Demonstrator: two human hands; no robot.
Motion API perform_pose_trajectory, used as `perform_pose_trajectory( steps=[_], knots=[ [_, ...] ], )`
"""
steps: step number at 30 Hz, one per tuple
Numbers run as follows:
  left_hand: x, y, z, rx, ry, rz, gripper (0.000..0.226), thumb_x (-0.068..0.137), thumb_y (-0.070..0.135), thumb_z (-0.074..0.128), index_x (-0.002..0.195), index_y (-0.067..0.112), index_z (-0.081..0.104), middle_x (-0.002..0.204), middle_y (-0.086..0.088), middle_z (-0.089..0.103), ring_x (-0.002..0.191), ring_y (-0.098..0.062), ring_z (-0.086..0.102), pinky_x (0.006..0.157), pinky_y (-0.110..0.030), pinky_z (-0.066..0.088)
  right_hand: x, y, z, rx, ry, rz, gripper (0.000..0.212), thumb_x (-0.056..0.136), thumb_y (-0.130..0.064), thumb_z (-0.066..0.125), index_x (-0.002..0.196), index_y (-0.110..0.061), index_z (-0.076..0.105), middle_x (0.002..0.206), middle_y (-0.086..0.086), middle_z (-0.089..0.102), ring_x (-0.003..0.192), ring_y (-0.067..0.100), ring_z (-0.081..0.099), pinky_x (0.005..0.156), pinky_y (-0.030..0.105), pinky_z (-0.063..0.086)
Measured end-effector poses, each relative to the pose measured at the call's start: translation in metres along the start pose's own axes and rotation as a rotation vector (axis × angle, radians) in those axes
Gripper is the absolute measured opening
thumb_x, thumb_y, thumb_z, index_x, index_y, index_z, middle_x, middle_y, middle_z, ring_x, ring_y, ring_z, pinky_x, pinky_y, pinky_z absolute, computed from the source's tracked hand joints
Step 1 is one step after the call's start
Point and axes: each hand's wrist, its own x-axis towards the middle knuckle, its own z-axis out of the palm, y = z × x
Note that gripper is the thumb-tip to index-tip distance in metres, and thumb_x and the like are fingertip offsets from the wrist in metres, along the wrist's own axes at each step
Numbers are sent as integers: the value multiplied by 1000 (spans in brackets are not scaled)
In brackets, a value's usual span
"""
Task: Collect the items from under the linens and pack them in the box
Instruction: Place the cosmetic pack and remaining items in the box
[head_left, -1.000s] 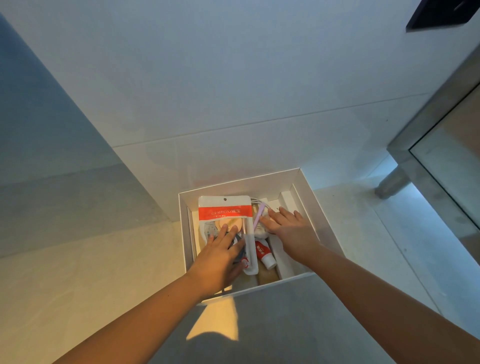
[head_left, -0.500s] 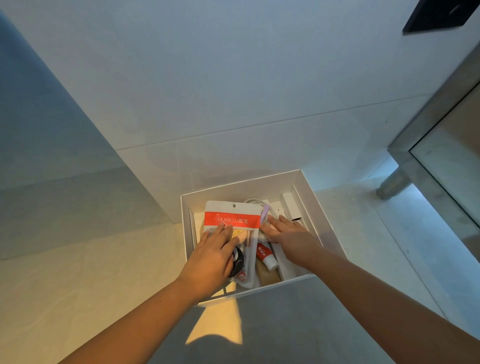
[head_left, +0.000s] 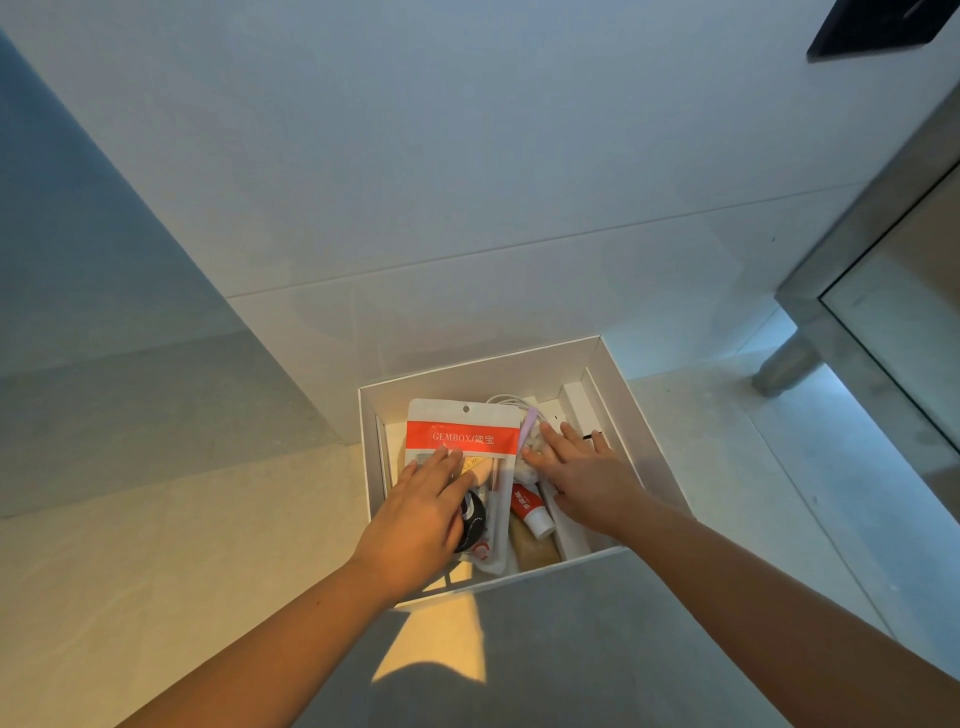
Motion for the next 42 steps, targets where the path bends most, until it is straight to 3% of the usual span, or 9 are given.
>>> perform_pose_trajectory(
  steps=[18,23,28,31,33,35,37,39,42],
  knots=[
    [1,-6,-8,-34,92,85,46,93,17,51,138,15,42,149,-7,33,141,-25,21,111,-35,1,-4,3,-11,-113,171,-66,58,97,-38,41,148,-26,15,157,8,9,143,31,7,113,52,3],
    [0,-23,-34,178,100,257,50,65,10,81,112,7,65,120,-17,62,114,-35,57,92,-54,41,-13,25,-30,-244,223,-220,59,91,-30,57,142,-13,34,151,19,23,139,40,19,110,56,8],
    [-8,-47,-56,286,98,353,52,60,11,84,110,8,67,116,-17,64,108,-34,61,85,-52,48,-22,56,-48,-334,191,-228,54,96,-12,44,146,-17,25,155,13,14,143,31,9,114,45,0],
    [-13,-54,-61,344,73,392,58,54,11,88,109,9,69,113,-15,66,104,-32,63,83,-51,50,-34,66,-60,-382,197,-278,54,79,-7,68,131,-12,51,141,19,43,132,34,38,108,49,27],
    [-17,-58,-63,369,54,425,61,50,12,89,107,11,70,111,-13,68,102,-29,65,82,-49,51,-41,75,-67,-412,256,-360,57,48,-2,88,101,-7,70,109,21,67,101,36,64,83,50,51],
    [-20,-63,-65,391,38,465,60,46,14,91,104,12,72,108,-11,69,99,-27,66,81,-47,52,-45,81,-69,-471,233,-397,59,38,-2,90,94,-8,72,101,19,69,94,35,67,77,48,53],
    [-22,-69,-65,412,29,484,60,45,15,91,102,14,73,106,-10,70,98,-26,67,80,-46,52,-44,87,-68,-519,149,-408,62,54,-3,85,113,-9,65,122,21,60,115,36,56,96,48,43],
    [-25,-74,-64,424,23,487,62,42,13,91,101,15,73,106,-9,70,99,-25,66,80,-45,52,-41,97,-63,-574,35,-389,59,83,-5,63,137,-15,43,148,17,33,139,31,24,114,44,13],
    [-31,-77,-62,451,4,495,66,38,17,92,102,17,73,108,-8,69,103,-26,65,82,-46,51,-34,102,-64,-682,-133,-406,45,93,-12,47,138,-18,40,151,10,26,143,27,8,109,42,-14]
  ],
)
